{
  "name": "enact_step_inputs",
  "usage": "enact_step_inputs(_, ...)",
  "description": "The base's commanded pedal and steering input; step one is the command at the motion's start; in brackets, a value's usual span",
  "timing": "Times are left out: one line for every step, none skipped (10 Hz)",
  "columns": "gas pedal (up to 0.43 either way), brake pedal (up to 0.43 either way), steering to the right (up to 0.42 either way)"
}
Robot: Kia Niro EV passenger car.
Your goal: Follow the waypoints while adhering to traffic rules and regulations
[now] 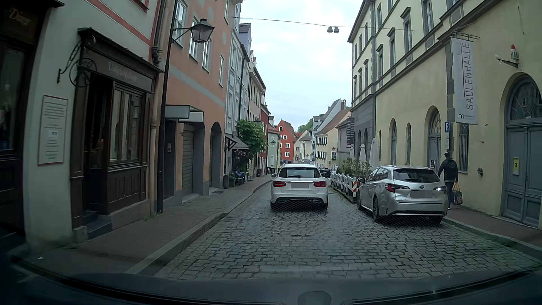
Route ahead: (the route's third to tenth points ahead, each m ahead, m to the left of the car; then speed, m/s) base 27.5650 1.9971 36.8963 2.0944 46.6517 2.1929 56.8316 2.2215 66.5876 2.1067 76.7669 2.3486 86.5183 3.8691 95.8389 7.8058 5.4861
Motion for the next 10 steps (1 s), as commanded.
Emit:
enact_step_inputs(0.0,0.006,0.019)
enact_step_inputs(0.0,0.0,0.019)
enact_step_inputs(0.0,0.0,0.017)
enact_step_inputs(0.0,0.0,0.018)
enact_step_inputs(0.0,0.0,0.019)
enact_step_inputs(0.0,0.0,0.015)
enact_step_inputs(0.0,0.006,0.012)
enact_step_inputs(0.0,0.006,0.011)
enact_step_inputs(0.0,0.006,0.01)
enact_step_inputs(0.0,0.012,0.009)
